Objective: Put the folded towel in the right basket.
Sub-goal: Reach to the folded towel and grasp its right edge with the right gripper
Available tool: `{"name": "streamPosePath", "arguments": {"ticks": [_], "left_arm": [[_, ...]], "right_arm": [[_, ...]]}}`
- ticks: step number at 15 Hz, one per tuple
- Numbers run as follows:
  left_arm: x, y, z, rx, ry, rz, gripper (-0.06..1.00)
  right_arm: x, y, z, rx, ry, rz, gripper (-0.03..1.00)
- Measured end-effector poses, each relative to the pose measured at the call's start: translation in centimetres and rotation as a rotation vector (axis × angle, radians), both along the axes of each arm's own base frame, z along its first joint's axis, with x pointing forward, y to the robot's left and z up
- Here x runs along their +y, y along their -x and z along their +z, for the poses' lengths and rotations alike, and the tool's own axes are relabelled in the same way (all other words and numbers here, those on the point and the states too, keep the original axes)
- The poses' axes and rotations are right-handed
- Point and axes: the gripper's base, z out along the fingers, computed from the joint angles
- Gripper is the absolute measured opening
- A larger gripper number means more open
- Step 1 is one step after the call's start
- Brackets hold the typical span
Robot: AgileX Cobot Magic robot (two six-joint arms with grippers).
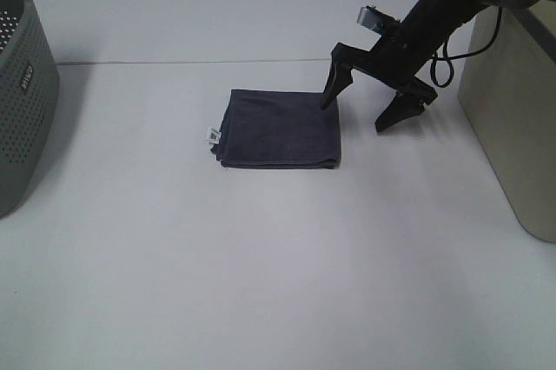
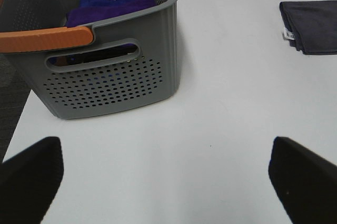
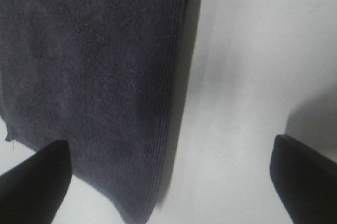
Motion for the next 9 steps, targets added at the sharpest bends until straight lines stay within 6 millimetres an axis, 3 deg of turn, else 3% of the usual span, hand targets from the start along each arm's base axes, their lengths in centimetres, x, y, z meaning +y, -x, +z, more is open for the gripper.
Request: {"name": "streamPosePath", "arguments": {"ticks": [1, 5, 7, 9], "left_arm": [[0.0, 0.0, 0.0, 0.000, 0.000, 0.000, 0.99], [0.0, 0.0, 0.0, 0.000, 0.000, 0.000, 0.99], [0.0, 0.0, 0.0, 0.000, 0.000, 0.000, 0.99], [0.0, 0.0, 0.0, 0.000, 0.000, 0.000, 0.99]], "right_arm": [[0.1, -0.2, -0.9, 0.004, -0.004, -0.017, 0.98], [0.3, -0.4, -1.0, -0.007, -0.015, -0.035, 0.98], [1.9, -0.4, -1.4, -0.020, -0.027, -0.043, 0.95], [4.8, -0.1, -2.1, -0.025, -0.073, -0.050, 0.93]]}}
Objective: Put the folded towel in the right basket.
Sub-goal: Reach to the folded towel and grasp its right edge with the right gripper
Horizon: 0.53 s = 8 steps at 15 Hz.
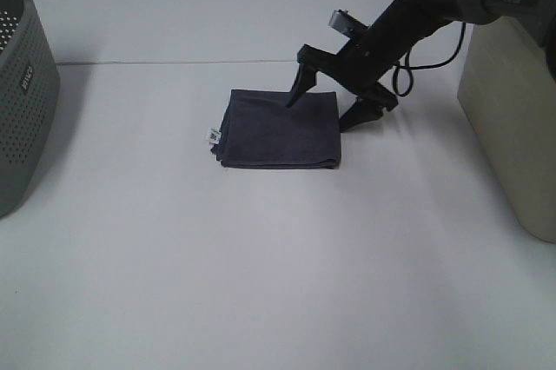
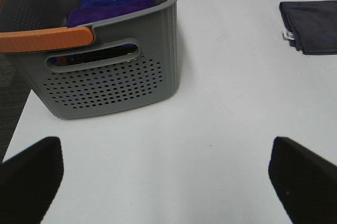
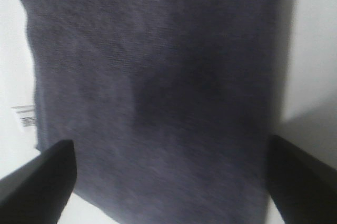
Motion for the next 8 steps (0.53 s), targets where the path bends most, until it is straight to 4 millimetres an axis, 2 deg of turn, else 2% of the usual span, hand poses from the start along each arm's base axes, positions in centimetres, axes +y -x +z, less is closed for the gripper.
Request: {"name": "streamPosePath", "arguments": {"ticks": [2, 3, 4, 5, 6, 7, 8], "left_arm": [[0.0, 0.0, 0.0, 0.000, 0.000, 0.000, 0.99], [0.0, 0.0, 0.0, 0.000, 0.000, 0.000, 0.99], [0.0, 0.0, 0.0, 0.000, 0.000, 0.000, 0.99], [0.0, 0.0, 0.0, 0.000, 0.000, 0.000, 0.99], [0.0, 0.0, 0.0, 0.000, 0.000, 0.000, 0.99], [0.0, 0.0, 0.0, 0.000, 0.000, 0.000, 0.99], [0.0, 0.0, 0.0, 0.000, 0.000, 0.000, 0.99]], "right_arm": [[3.6, 0.5, -1.1, 0.000, -0.088, -0.019, 0.86], [5.1, 0.8, -1.6, -0.006, -0.112, -0.026, 0.75], [6.3, 1.1, -2.2, -0.015, -0.117, -0.034, 0.56], [7.2, 1.4, -2.7, -0.019, -0.116, -0.034, 0.43], [7.7, 1.6, -3.1, -0.020, -0.116, -0.032, 0.11], [7.9, 1.7, -3.1, -0.024, -0.114, -0.027, 0.06], [8.0, 1.7, -3.1, -0.023, -0.118, -0.024, 0.06]]}}
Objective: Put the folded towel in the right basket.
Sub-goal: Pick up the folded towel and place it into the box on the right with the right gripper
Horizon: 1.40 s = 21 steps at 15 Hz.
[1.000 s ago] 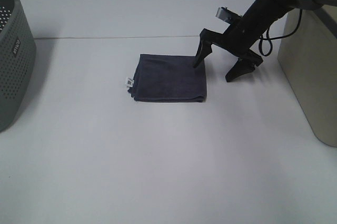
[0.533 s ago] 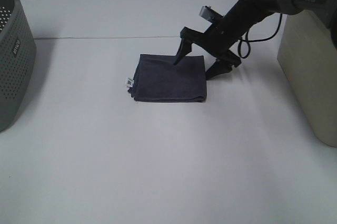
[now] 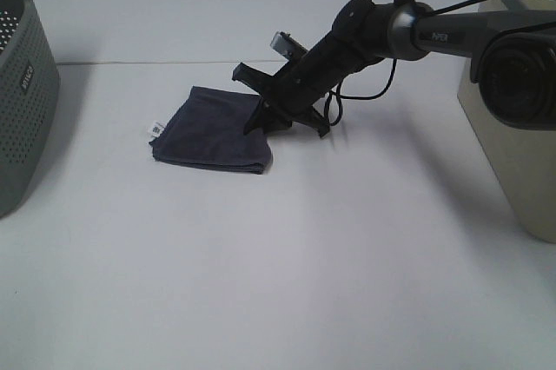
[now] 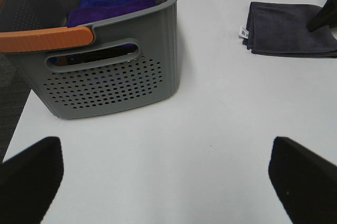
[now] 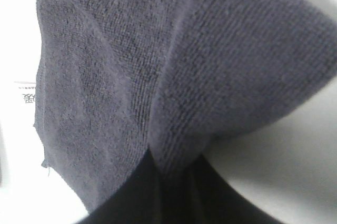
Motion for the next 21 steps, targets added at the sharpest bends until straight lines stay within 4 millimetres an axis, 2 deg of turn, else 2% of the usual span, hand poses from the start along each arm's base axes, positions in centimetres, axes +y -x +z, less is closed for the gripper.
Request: {"name": "streamPosePath", "arguments": {"ticks": [1, 3, 4, 5, 7, 8, 10, 12, 13, 15, 17, 19, 21], "left_arm": [[0.0, 0.0, 0.0, 0.000, 0.000, 0.000, 0.99], [0.0, 0.0, 0.0, 0.000, 0.000, 0.000, 0.99], [0.0, 0.0, 0.0, 0.000, 0.000, 0.000, 0.99], [0.0, 0.0, 0.0, 0.000, 0.000, 0.000, 0.99], [0.0, 0.0, 0.0, 0.000, 0.000, 0.000, 0.99], [0.0, 0.0, 0.0, 0.000, 0.000, 0.000, 0.99], [0.0, 0.0, 0.0, 0.000, 0.000, 0.000, 0.99], [0.0, 0.0, 0.0, 0.000, 0.000, 0.000, 0.99], [0.0, 0.0, 0.0, 0.000, 0.000, 0.000, 0.99], [0.0, 0.0, 0.0, 0.000, 0.000, 0.000, 0.99], [0.0, 0.0, 0.0, 0.000, 0.000, 0.000, 0.99], [0.0, 0.0, 0.0, 0.000, 0.000, 0.000, 0.99], [0.0, 0.0, 0.0, 0.000, 0.000, 0.000, 0.99]], "right_arm": [[0.0, 0.0, 0.0, -0.001, -0.001, 0.001, 0.06], [-0.1, 0.1, 1.3, -0.017, 0.040, 0.084, 0.06], [-0.1, -0.1, 2.8, -0.039, 0.052, 0.121, 0.06], [0.0, -0.4, 5.1, -0.086, 0.054, 0.157, 0.06], [-0.7, -0.9, 12.4, -0.205, 0.028, 0.198, 0.06], [-1.5, -0.8, 16.4, -0.262, 0.019, 0.218, 0.06], [-4.1, -0.7, 22.6, -0.389, 0.007, 0.195, 0.06], [-7.7, -0.3, 27.8, -0.505, 0.012, 0.127, 0.06], [-9.0, -0.1, 29.1, -0.530, 0.021, 0.104, 0.06], [-15.5, 1.0, 34.1, -0.639, 0.109, -0.025, 0.06], [-22.3, 3.3, 37.6, -0.689, 0.212, -0.167, 0.06], [-28.9, 5.8, 38.9, -0.690, 0.329, -0.264, 0.06], [-32.9, 7.2, 37.9, -0.638, 0.394, -0.298, 0.06]]}}
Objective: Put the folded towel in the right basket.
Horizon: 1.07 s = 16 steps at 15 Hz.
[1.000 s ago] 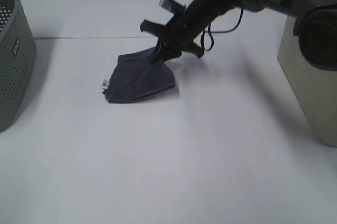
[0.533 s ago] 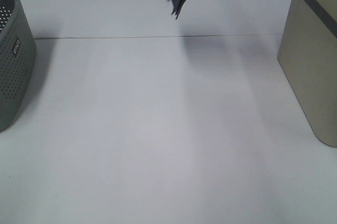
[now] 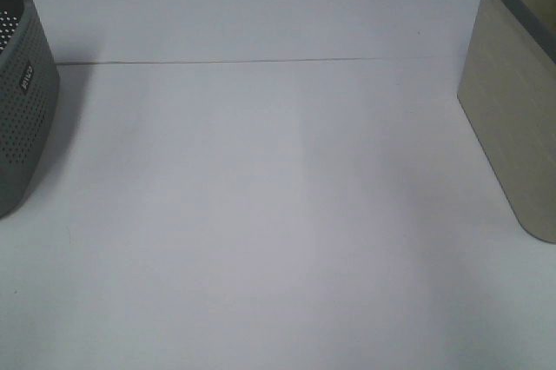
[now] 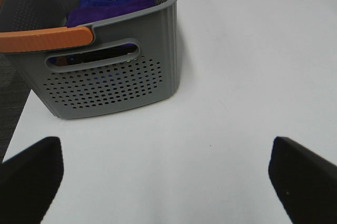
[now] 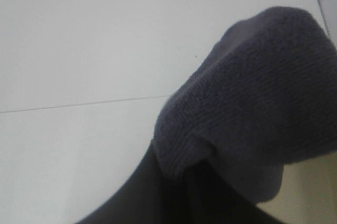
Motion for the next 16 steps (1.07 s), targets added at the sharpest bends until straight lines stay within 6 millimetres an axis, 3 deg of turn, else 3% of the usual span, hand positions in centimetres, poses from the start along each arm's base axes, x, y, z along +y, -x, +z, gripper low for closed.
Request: {"name": "streamPosePath", "arguments": {"ticks": [1, 2, 6, 7, 8, 10, 11, 13, 16], "left_arm": [[0.0, 0.0, 0.0, 0.000, 0.000, 0.000, 0.99], [0.0, 0.0, 0.0, 0.000, 0.000, 0.000, 0.99], [0.0, 0.0, 0.0, 0.000, 0.000, 0.000, 0.99], [0.0, 0.0, 0.0, 0.000, 0.000, 0.000, 0.99], [0.0, 0.0, 0.0, 0.000, 0.000, 0.000, 0.99], [0.0, 0.0, 0.0, 0.001, 0.000, 0.000, 0.99], [0.0, 0.0, 0.0, 0.001, 0.000, 0.000, 0.99], [0.0, 0.0, 0.0, 0.001, 0.000, 0.000, 0.99], [0.0, 0.0, 0.0, 0.001, 0.000, 0.000, 0.99]], "right_arm": [[-1.5, 0.2, -1.0, 0.031, 0.006, -0.021, 0.06], [-3.2, 0.3, -3.2, 0.111, 0.027, -0.054, 0.06], [-4.1, 0.3, -6.3, 0.240, 0.083, -0.081, 0.07], [-4.2, 0.3, -7.2, 0.272, 0.088, -0.086, 0.13], [-4.3, 0.4, -8.1, 0.303, 0.083, -0.088, 0.25], [-4.3, 0.4, -9.4, 0.349, 0.060, -0.096, 0.75], [-4.3, 0.5, -9.6, 0.356, 0.056, -0.096, 0.88], [-4.2, 0.5, -9.7, 0.359, 0.048, -0.101, 0.96], [-3.5, 0.2, -9.7, 0.358, -0.002, -0.126, 0.98]]}}
